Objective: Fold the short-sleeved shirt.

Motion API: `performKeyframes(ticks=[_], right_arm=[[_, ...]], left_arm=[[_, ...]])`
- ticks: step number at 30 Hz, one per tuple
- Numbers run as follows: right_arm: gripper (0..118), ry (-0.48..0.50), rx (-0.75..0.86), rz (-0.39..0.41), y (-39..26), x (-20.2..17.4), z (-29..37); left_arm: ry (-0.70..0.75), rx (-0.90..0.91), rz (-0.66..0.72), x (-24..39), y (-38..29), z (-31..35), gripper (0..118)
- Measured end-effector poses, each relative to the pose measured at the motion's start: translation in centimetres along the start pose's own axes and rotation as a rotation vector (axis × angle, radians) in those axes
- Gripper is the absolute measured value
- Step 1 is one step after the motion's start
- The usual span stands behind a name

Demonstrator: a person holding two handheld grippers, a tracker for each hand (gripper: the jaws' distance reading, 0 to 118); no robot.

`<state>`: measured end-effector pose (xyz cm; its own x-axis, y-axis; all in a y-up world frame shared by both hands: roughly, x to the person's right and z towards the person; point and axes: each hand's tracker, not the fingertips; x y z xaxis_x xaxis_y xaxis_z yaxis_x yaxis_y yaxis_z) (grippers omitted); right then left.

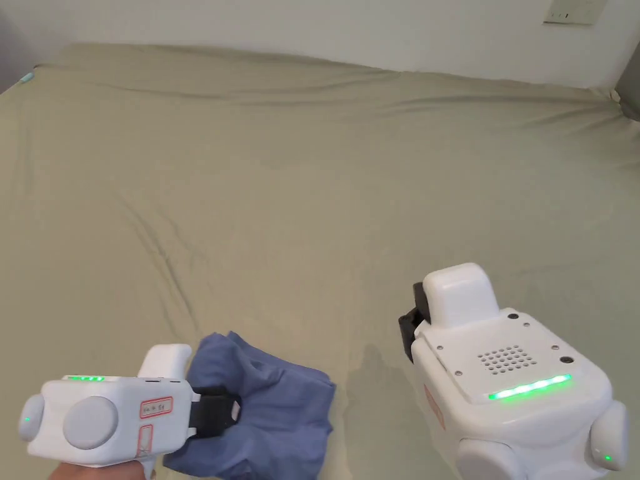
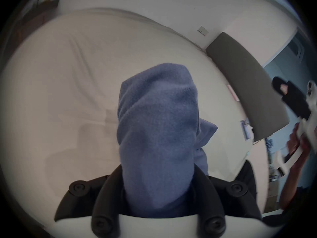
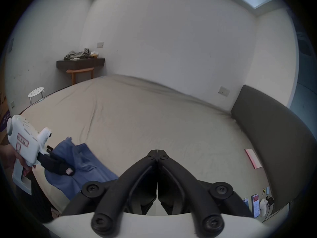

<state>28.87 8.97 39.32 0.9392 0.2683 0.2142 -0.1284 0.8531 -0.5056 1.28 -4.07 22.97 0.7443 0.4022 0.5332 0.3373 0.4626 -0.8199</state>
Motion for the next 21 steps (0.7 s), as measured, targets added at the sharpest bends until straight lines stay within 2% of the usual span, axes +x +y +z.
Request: performKeyframes(ticks=[7,10,15,19,21], right_arm=[[2,-0.005,0.059,0.01,1.6,-3.2,1.0],[2,0.007,0.062,0.013,2.0,-4.5,0.9],[2,0.024,0.054,0.028,2.3,-6.4,0.2],[2,0.032,0.035,0.046,2.5,-7.7,-0.8],[2,0.036,0.021,0.056,2.6,-8.3,-1.4]], left_arm=[[0.227,0.071,0.067,-7.9,-1.0,5.3,25],[0.398,0.071,0.01,-11.1,-1.6,7.1,25],[0.523,0.08,0.031,-17.3,-2.1,9.8,25],[0.678,0.06,-0.091,-21.4,-2.2,11.1,25],[0.726,0.045,-0.095,-23.8,-1.8,11.7,25]])
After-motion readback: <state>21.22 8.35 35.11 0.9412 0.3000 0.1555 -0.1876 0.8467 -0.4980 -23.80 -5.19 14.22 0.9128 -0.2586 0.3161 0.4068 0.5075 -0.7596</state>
